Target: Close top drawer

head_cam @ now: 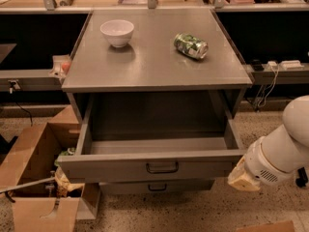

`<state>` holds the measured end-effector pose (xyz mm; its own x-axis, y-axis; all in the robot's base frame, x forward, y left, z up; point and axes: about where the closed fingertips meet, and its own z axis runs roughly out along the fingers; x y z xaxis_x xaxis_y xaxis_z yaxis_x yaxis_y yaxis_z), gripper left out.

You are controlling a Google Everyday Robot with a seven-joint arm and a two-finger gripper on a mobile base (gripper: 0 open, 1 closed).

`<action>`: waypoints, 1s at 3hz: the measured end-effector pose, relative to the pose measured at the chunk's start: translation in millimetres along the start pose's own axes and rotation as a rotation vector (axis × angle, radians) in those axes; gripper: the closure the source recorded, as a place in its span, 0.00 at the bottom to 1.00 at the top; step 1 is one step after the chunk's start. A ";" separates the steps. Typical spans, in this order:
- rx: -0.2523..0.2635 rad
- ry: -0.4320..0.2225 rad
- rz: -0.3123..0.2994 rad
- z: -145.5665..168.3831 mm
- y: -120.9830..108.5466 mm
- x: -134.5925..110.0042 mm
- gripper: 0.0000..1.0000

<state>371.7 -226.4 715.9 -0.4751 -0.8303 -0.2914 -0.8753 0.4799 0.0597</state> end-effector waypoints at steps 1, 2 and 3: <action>0.019 -0.017 0.027 19.6 -23.5 4.6 1.00; 0.019 -0.017 0.027 19.6 -23.5 4.6 1.00; 0.017 -0.006 0.010 22.1 -17.6 0.0 1.00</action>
Offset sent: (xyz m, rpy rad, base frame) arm 0.0220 -0.0115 -0.0228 0.0111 -0.0173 -0.0381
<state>389.0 -228.6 693.8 -0.4833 -0.8236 -0.2969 -0.8687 0.4932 0.0460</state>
